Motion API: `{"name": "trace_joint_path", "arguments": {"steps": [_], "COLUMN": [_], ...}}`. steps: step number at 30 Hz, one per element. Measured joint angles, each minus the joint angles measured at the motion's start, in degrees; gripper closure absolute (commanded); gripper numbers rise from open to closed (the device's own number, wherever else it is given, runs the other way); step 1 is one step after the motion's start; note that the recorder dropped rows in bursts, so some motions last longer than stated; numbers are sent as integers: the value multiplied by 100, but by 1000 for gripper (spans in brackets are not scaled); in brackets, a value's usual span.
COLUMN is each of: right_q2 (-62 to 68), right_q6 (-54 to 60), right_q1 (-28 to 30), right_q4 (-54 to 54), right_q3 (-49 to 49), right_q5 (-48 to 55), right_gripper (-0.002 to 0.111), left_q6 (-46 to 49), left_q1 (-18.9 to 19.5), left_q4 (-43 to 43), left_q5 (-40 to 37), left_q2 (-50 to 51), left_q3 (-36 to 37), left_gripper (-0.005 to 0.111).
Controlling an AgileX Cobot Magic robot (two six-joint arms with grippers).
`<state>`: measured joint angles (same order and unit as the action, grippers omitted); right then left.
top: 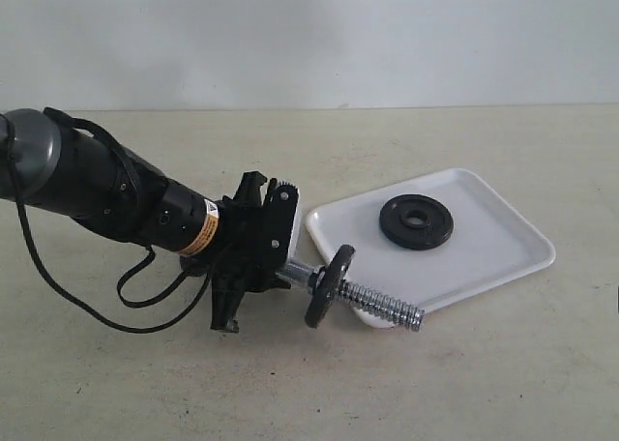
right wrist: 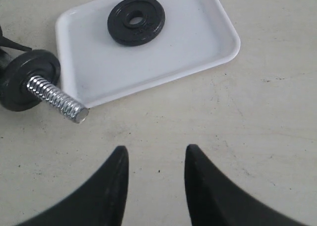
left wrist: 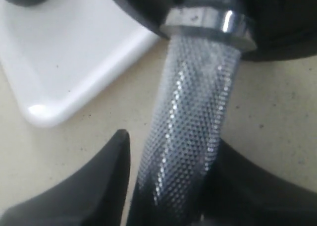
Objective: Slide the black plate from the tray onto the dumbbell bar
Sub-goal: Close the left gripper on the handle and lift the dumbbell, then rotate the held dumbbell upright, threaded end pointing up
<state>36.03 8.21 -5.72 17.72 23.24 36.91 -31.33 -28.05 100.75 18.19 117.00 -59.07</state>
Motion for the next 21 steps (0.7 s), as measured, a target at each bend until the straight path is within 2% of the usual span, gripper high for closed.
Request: {"name": "trace_joint_path", "arguments": {"steps": [1,6,11,15,21], "right_q2": [0,0,0,0,0], "right_q6": [0,10,10,10,10], "right_q1": [0,0,0,0,0], "right_q4": [0,0,0,0,0], "right_q3": [0,0,0,0,0], "right_q5": [0,0,0,0,0], "right_gripper": [75,75,75,75,75], "left_q6": [-217,-1884,-3130,-3565,-3697], "left_q1": [0,0,0,0,0], "left_q4": [0,12,-115,-113,-153], "left_q5": [0,-84,-160,-209,-166], "left_q2": [0,0,0,-14,-87], "left_q3": [0,0,11,70,280], "left_gripper": [102,102,102,102,102]}}
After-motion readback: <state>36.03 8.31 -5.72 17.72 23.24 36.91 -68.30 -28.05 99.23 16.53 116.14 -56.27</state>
